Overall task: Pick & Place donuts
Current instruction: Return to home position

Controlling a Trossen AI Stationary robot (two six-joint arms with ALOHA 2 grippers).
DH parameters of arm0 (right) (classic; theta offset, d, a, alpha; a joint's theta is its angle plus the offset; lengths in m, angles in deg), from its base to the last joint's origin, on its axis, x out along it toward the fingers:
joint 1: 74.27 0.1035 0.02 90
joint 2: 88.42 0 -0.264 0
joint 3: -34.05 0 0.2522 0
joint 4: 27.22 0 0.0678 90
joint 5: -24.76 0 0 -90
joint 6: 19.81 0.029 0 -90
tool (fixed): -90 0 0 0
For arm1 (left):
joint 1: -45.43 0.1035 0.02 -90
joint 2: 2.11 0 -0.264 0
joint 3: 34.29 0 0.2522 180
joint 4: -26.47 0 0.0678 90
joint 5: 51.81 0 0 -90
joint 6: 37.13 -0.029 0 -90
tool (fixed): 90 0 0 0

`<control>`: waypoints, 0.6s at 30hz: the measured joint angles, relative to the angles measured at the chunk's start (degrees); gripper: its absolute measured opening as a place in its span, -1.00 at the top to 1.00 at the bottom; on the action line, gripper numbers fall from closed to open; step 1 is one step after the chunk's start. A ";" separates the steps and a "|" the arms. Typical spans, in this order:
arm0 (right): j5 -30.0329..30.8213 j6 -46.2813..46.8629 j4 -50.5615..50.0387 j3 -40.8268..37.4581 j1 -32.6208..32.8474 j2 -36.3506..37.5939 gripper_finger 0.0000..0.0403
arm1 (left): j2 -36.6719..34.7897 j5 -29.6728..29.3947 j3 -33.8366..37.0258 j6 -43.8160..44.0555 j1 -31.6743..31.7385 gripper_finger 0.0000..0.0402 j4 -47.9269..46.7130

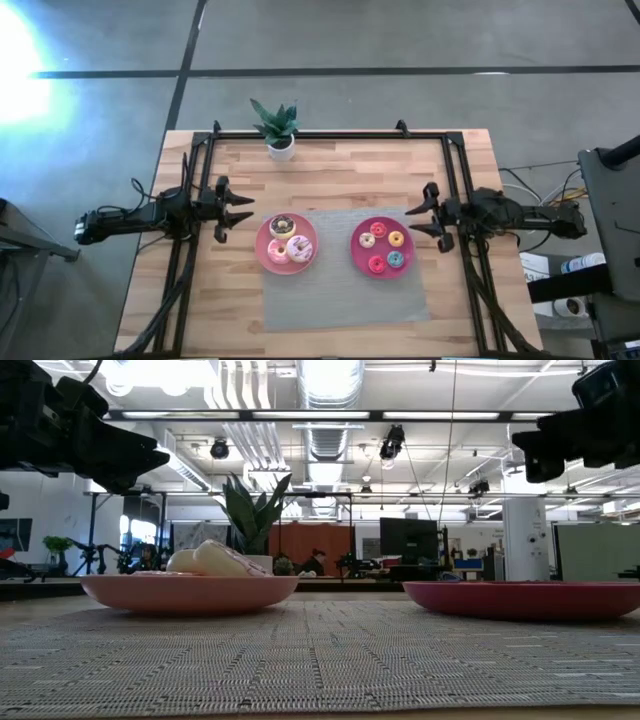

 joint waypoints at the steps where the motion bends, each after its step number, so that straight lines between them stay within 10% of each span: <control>1: -0.61 -0.79 -0.85 0.00 0.02 0.06 0.19 | 0.02 -0.09 0.00 0.00 0.00 0.25 0.00; 18: -0.68 -2.99 -1.80 0.02 0.02 -1.88 0.19 | 0.26 -0.22 0.02 0.00 0.00 0.25 -0.02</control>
